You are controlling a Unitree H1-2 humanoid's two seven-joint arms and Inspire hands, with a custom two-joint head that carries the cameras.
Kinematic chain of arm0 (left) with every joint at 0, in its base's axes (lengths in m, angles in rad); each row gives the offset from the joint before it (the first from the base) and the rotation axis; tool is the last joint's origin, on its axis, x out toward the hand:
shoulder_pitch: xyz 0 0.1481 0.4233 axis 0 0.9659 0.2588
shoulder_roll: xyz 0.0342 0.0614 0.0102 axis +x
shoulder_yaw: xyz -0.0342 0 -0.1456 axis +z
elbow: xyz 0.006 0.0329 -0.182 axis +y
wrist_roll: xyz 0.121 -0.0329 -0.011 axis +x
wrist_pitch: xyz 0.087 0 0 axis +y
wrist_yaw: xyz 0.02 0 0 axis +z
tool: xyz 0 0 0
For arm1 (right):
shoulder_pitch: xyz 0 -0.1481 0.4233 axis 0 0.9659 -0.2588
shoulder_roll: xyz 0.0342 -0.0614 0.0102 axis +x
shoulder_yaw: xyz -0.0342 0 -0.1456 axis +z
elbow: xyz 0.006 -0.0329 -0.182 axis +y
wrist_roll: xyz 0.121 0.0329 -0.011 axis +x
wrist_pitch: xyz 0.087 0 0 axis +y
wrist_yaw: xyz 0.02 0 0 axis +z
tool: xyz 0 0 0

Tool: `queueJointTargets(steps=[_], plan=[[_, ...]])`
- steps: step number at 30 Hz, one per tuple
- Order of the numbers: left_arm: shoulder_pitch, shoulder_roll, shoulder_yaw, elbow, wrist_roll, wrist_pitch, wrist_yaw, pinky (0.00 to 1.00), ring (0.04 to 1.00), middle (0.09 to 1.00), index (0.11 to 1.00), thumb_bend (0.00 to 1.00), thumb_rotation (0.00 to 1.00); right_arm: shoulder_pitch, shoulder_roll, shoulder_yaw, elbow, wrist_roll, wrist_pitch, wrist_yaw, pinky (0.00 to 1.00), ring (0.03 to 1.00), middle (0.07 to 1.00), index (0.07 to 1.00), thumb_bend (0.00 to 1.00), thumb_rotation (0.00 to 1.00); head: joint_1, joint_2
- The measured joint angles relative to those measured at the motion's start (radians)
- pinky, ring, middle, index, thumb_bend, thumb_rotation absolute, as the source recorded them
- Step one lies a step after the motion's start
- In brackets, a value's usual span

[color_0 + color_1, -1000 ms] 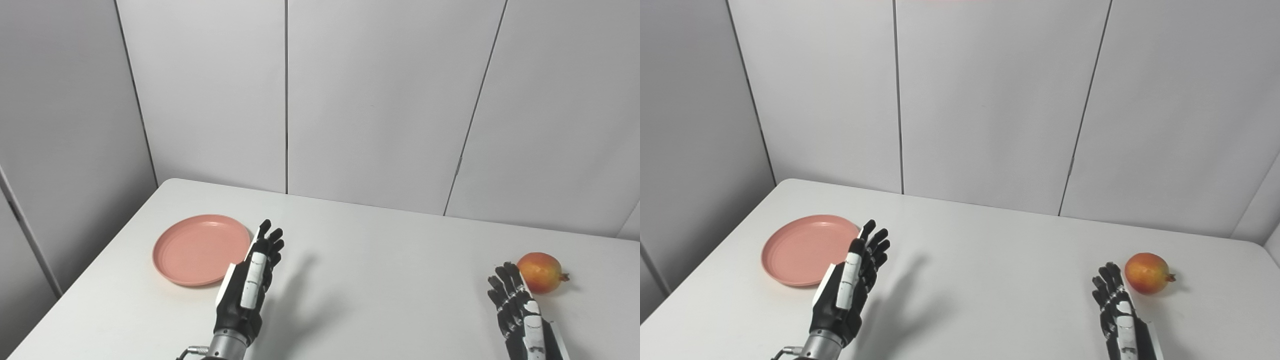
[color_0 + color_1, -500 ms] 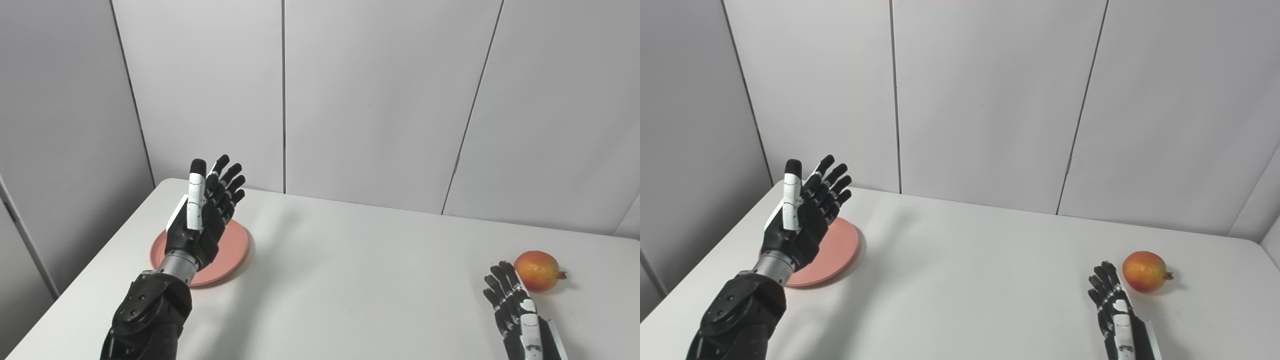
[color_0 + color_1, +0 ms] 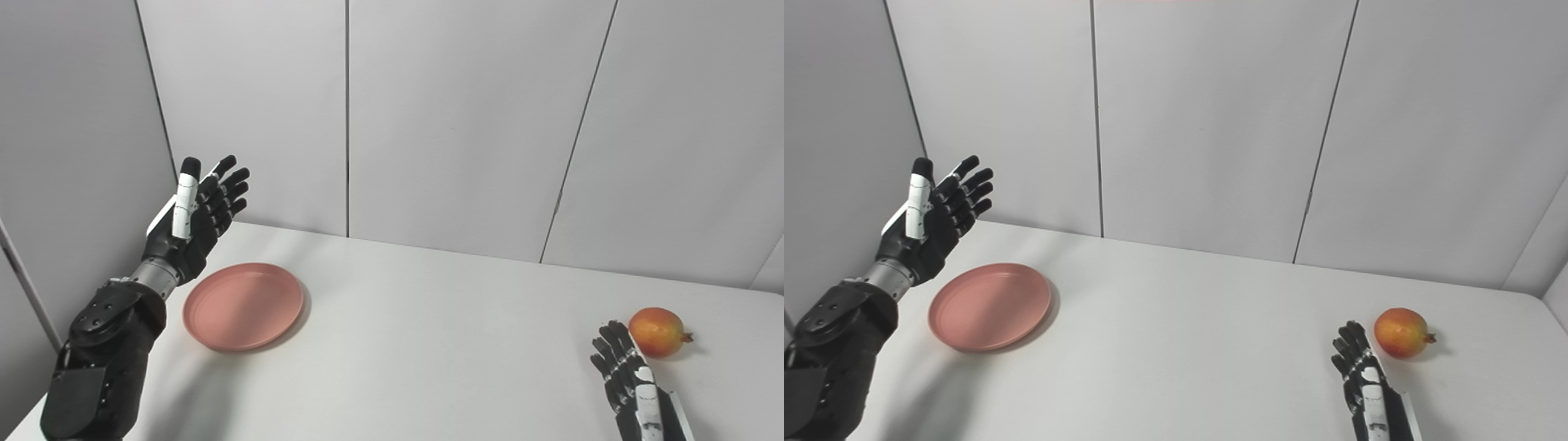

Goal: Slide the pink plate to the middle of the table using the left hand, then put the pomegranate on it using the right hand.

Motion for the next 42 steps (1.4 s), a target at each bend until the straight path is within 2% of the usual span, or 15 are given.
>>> queueJointTargets(steps=[9, 17, 20, 26, 29, 33, 37, 42], plan=[[-0.047, 0.071, 0.029, 0.244, -0.017, -0.086, -0.119, 1.0, 0.981, 0.975, 1.0, 1.0, 0.97, 0.002, -0.006, 0.001, -0.002, 0.001, 0.003, 0.001, 0.95, 0.945, 0.941, 0.939, 0.8, 0.95, 0.003, 0.011], [-0.073, 0.075, 0.047, 0.403, -0.022, -0.178, -0.164, 1.0, 1.0, 0.992, 1.0, 1.0, 0.95, 0.002, -0.007, 0.001, -0.003, 0.003, 0.011, 0.001, 0.95, 0.942, 0.938, 0.935, 0.81, 0.95, 0.011, 0.017], [-0.079, 0.075, 0.057, 0.468, -0.031, -0.199, -0.18, 0.98, 0.999, 0.99, 1.0, 1.0, 0.91, 0.002, -0.008, 0.001, -0.004, 0.005, 0.012, 0.001, 0.95, 0.939, 0.934, 0.928, 0.81, 0.94, 0.012, 0.018], [-0.086, 0.075, 0.063, 0.566, -0.039, -0.245, -0.199, 1.0, 0.973, 0.986, 1.0, 1.0, 0.94, 0.002, -0.01, 0.001, -0.004, 0.005, 0.014, 0.001, 0.95, 0.942, 0.938, 0.93, 0.82, 0.94, 0.014, 0.023], [-0.096, 0.075, 0.058, 0.635, -0.023, -0.307, -0.198, 0.86, 0.898, 0.933, 0.977, 1.0, 0.91, 0.002, -0.009, 0.001, -0.004, 0.008, 0.015, 0.001, 0.95, 0.943, 0.938, 0.933, 0.81, 0.94, 0.014, 0.023], [-0.117, 0.078, 0.054, 0.777, -0.011, -0.398, -0.205, 0.86, 0.878, 0.903, 0.952, 1.0, 0.88, 0.002, -0.01, 0.001, -0.005, 0.012, 0.018, 0.002, 0.95, 0.942, 0.939, 0.936, 0.81, 0.95, 0.011, 0.026], [-0.134, 0.087, 0.052, 0.913, 0.002, -0.458, -0.219, 0.82, 0.86, 0.863, 0.934, 1.0, 0.87, 0.003, -0.012, 0.002, -0.007, 0.02, 0.024, 0.002, 0.95, 0.941, 0.935, 0.932, 0.81, 0.94, 0.009, 0.032], [-0.161, 0.098, 0.052, 0.977, 0.003, -0.52, -0.237, 0.8, 0.806, 0.827, 0.91, 1.0, 0.83, 0.005, -0.015, 0.002, -0.011, 0.025, 0.046, 0.002, 0.95, 0.942, 0.935, 0.931, 0.8, 0.94, 0.011, 0.034]])
